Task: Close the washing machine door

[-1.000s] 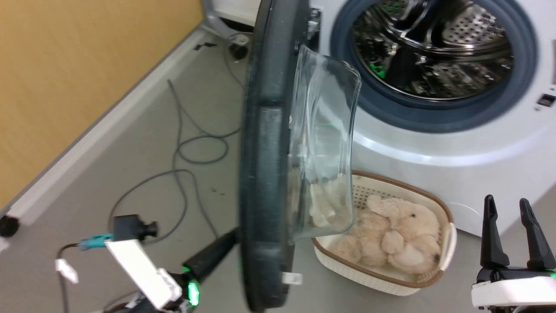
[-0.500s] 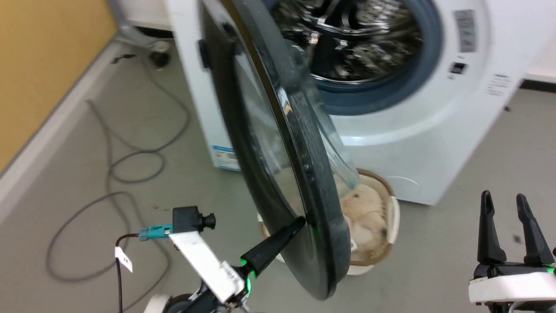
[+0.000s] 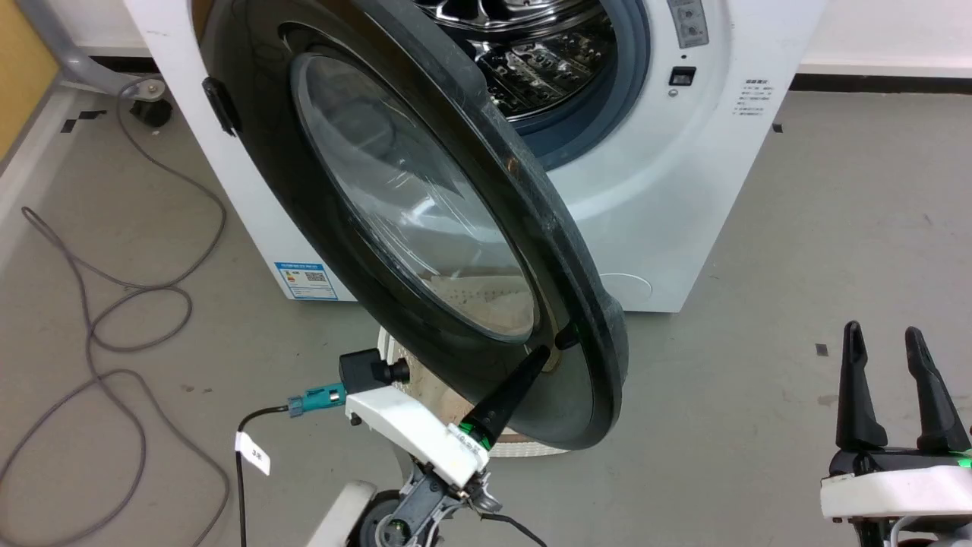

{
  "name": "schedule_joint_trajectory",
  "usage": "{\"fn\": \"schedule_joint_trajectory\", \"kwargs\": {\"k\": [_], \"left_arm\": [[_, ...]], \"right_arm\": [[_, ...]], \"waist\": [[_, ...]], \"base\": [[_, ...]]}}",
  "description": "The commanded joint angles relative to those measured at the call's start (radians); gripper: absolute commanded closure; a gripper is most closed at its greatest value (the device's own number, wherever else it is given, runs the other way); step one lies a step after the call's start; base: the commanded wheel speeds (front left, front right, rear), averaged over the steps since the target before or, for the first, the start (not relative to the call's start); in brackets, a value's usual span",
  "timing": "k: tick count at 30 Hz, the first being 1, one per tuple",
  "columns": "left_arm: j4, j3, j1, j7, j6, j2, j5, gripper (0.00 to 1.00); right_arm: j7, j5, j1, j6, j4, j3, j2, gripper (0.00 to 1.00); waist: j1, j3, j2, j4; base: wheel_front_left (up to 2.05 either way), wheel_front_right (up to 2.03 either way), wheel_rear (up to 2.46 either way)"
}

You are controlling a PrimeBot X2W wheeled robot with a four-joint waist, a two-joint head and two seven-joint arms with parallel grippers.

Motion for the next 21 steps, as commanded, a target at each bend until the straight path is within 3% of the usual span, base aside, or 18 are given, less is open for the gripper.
{"fn": "schedule_joint_trajectory", "kwargs": {"k": [1,5,11,14,18,21], "left_arm": [[0.011,-0.008,-0.016,-0.014,-0.005,0.002,-0.004,1.00],[0.035,-0.043,-0.029,-0.065,-0.005,0.006,0.003,1.00],[-0.020,-0.067,-0.030,-0.168,-0.005,0.069,0.043,1.00],[-0.042,-0.091,-0.035,-0.269,-0.005,0.130,0.129,1.00],[0.031,-0.139,-0.053,-0.418,-0.004,0.227,0.349,1.00],[0.092,-0.087,-0.064,-0.456,0.065,0.242,0.507,1.00]], "right_arm": [[-0.005,0.005,-0.017,0.001,0.003,0.001,0.001,0.00],[-0.005,0.015,-0.019,0.001,0.008,0.009,0.001,0.00],[-0.005,0.037,-0.018,0.001,-0.005,-0.002,0.001,0.00],[-0.005,0.038,-0.016,0.001,-0.013,-0.013,0.001,0.00],[-0.005,0.028,-0.023,0.001,-0.030,-0.032,0.001,0.00],[-0.005,0.014,-0.033,0.001,-0.046,-0.041,0.001,0.00]], "waist": [[-0.0001,0.001,0.0000,-0.003],[-0.0001,-0.002,0.0000,-0.003],[-0.0001,-0.022,0.0000,0.009],[-0.0001,-0.038,0.0000,0.016],[-0.0001,-0.063,0.0000,0.025],[-0.0001,-0.078,0.0000,0.032]], "base": [[0.00,0.00,0.00],[0.00,0.00,0.00],[0.00,0.00,0.00],[0.00,0.00,0.00],[0.00,0.00,0.00],[0.00,0.00,0.00]]}}
